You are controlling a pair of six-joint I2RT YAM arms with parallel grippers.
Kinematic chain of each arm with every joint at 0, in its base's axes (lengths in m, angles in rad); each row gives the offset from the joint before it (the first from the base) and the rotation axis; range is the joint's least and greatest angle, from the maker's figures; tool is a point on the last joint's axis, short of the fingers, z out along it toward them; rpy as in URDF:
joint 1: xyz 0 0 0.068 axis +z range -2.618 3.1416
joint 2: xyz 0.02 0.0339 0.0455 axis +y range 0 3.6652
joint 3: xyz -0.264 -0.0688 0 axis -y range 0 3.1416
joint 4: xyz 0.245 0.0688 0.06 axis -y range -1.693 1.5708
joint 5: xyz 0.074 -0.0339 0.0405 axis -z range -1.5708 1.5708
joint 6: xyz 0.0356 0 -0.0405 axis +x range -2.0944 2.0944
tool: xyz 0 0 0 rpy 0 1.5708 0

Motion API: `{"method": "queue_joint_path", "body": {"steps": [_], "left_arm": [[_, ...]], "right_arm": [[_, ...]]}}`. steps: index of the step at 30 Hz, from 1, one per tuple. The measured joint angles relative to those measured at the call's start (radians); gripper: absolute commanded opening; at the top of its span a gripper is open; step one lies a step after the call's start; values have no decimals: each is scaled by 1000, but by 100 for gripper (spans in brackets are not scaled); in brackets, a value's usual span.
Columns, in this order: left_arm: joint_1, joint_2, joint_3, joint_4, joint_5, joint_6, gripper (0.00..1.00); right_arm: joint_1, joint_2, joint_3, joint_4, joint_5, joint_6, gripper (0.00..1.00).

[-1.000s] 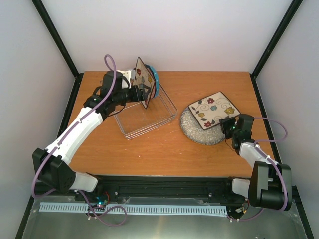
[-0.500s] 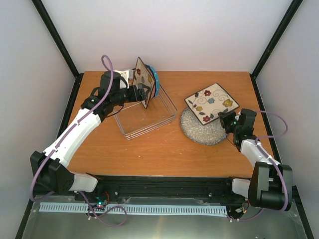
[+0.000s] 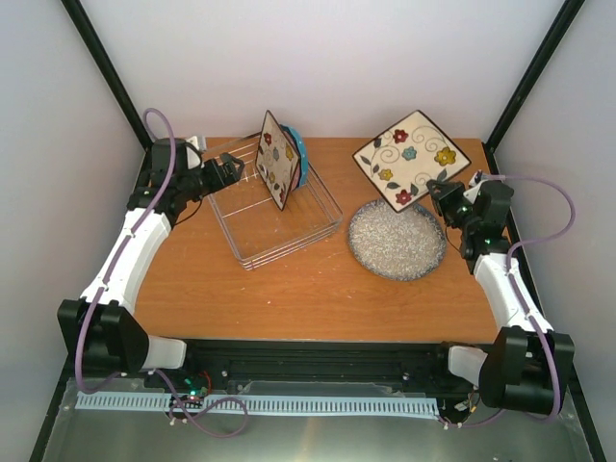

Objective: Load the plates into the dish rack
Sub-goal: Pick up the plate at the center of the board, then adjust the dish rack at the center of the board.

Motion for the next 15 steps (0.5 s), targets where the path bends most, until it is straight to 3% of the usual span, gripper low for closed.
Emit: {"method": "queue_joint_path", "body": {"steps": [9, 15], "left_arm": [[48, 0, -7, -2, -10, 1, 100], [183, 17, -14, -2, -17, 11, 100]], "right_arm": [[76, 1, 97, -60, -3, -46, 3], [188, 56, 190, -111, 13, -82, 3]]}}
